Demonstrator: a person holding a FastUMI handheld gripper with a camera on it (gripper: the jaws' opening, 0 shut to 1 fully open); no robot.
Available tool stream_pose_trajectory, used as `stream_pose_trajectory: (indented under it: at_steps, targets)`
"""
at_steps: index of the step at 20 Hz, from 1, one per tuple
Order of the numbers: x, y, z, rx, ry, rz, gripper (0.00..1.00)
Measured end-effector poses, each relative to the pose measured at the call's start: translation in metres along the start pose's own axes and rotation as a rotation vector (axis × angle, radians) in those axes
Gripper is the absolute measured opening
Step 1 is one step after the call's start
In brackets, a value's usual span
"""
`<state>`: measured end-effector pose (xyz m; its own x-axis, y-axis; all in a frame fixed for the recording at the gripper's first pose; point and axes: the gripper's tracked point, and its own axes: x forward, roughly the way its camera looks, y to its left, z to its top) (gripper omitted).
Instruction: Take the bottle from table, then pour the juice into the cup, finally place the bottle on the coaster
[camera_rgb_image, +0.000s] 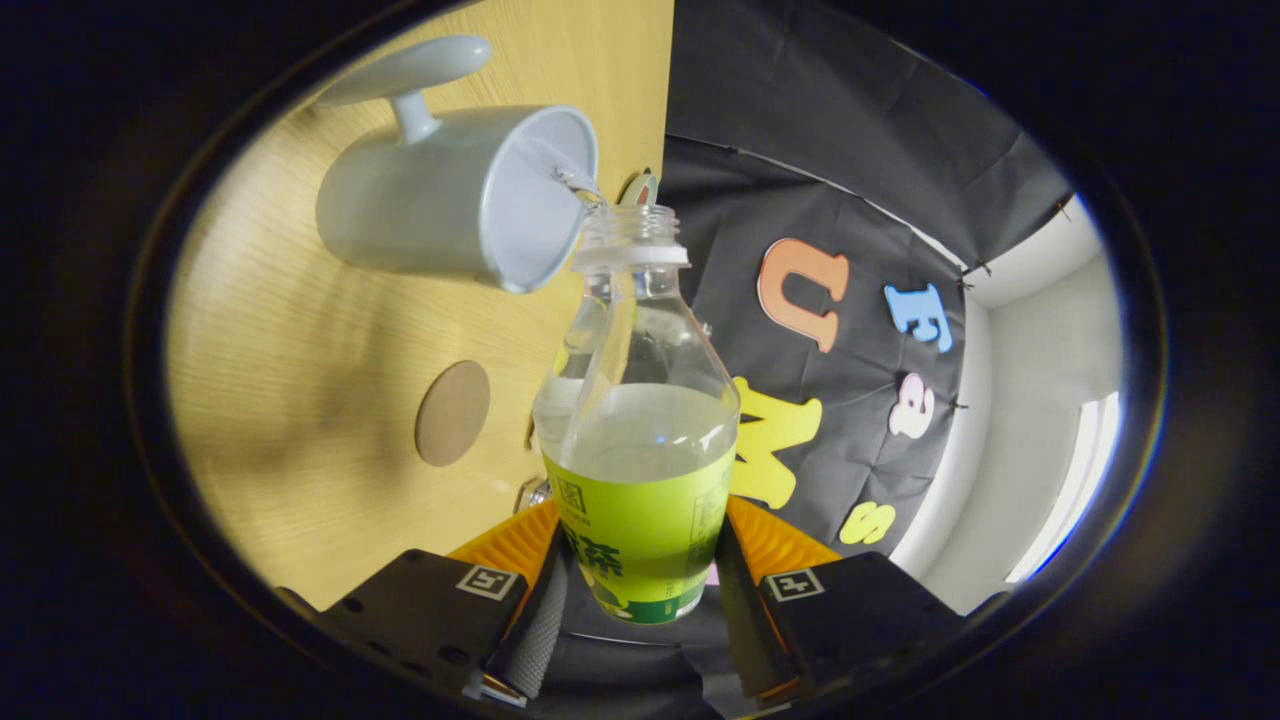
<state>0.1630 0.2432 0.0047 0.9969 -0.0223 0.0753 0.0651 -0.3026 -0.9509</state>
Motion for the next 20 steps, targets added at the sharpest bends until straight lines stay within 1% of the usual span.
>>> stream_pose_trajectory:
  at_steps: [20]
  targets:
    - [0.005, -0.018, 0.004, -0.106, -0.005, -0.032, 0.75]
